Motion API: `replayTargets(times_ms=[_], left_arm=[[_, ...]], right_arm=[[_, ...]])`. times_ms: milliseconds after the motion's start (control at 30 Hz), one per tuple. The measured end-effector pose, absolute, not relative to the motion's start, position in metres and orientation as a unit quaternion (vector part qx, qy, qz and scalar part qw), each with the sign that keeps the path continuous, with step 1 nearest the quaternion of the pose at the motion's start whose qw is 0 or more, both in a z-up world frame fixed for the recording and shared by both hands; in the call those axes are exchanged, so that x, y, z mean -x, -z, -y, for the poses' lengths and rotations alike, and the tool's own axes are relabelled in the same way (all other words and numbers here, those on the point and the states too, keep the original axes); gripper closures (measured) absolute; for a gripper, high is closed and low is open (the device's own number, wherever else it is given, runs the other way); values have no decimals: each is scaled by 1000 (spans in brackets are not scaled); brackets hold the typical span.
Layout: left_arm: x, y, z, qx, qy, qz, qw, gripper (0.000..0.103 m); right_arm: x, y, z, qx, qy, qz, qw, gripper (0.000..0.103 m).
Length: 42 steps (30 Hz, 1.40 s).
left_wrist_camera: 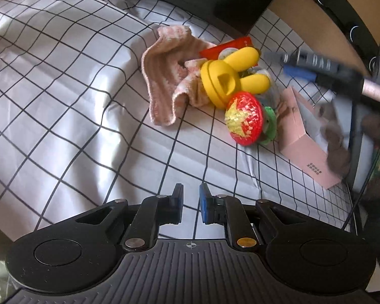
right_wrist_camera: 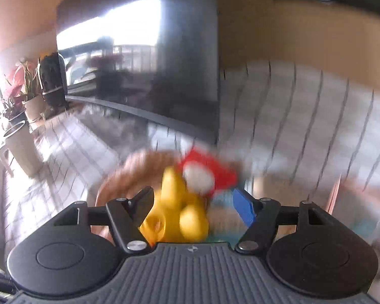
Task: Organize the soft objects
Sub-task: 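Grasp the red snack packet from the pile with the right tool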
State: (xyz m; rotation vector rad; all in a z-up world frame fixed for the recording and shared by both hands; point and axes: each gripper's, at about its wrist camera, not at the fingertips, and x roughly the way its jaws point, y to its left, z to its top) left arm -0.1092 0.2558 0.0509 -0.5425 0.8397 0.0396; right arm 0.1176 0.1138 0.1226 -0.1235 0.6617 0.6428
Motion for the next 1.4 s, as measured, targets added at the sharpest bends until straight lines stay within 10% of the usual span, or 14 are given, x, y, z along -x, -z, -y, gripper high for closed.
replayTargets(times_ms=[100,467,600,700,933,1067,1133,1400], left_arm=[[109,-51,-257,261,-9,-398,879,88],[122,-42,-293,289,-16,-386,876,88],[122,-38,-298,291,-9,-389,874,88],[116,-35,-298,293,-4,-394,871,88],[78,-40,-275,267,45,-398,876,88],[54,-49,-257,251,70,-391,882,88],[49,-54,-248,248,83,-387,884,88],[61,-50,-257,243,86,-400,879,88]], right_arm=[[-148,-130,-131,25,-274,-341,899,20],[-208,-72,-169,-134,-140,-480,855,19],[-206,-67,-165,-143,-172,-468,855,75],[-185,-93,-156,-107,-201,-428,875,97],[-138,-138,-112,-38,-210,-369,905,102],[-132,-140,-95,-43,-207,-397,893,79],[-133,-139,-92,-68,-195,-402,892,29],[-181,-104,-144,-32,-225,-412,883,26]])
